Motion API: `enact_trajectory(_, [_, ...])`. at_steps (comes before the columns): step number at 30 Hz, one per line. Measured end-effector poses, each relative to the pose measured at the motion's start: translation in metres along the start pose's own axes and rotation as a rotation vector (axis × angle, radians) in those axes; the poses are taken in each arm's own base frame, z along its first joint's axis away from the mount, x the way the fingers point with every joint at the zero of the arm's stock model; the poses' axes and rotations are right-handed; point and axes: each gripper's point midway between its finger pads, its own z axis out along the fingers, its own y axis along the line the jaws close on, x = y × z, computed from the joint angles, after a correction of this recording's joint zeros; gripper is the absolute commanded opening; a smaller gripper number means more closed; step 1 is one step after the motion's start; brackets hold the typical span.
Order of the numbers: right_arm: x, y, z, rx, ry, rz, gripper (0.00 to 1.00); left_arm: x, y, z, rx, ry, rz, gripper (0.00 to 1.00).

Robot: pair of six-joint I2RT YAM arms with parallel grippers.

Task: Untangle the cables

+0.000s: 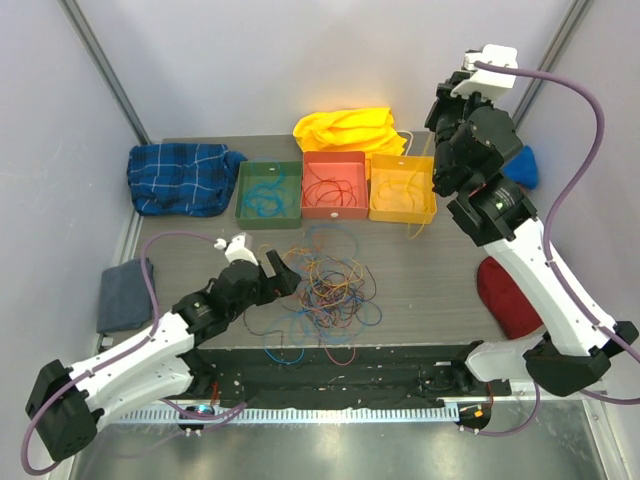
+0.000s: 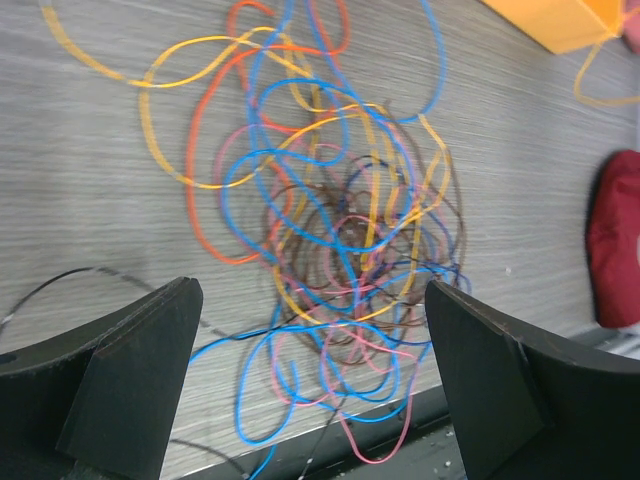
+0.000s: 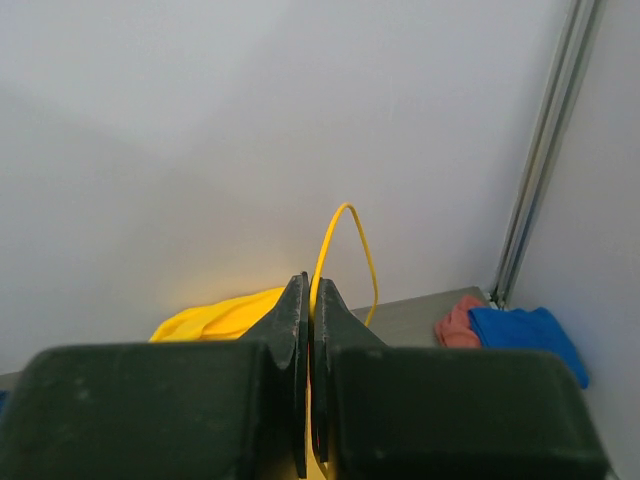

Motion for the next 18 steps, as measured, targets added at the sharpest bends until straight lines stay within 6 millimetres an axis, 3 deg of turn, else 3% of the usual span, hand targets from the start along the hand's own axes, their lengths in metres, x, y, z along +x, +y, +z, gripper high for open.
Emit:
enact_trajectory(7, [-0.034,0.003,0.0,-0.032,-0.044,0.064,0.01,0.002,-0.02,0.007,0.076,0.028,0.012,1.0])
enact_trajectory(13, [-0.074,0.01,0.022,-0.009,-0.137,0.122,0.01,0.004,-0.026,0.005,0.105,0.042,0.006,1.0])
enact_trajectory(18, [-0.064,0.013,0.052,0.028,-0.145,0.102,0.01,-0.002,-0.028,-0.006,0.128,0.021,0.007,1.0])
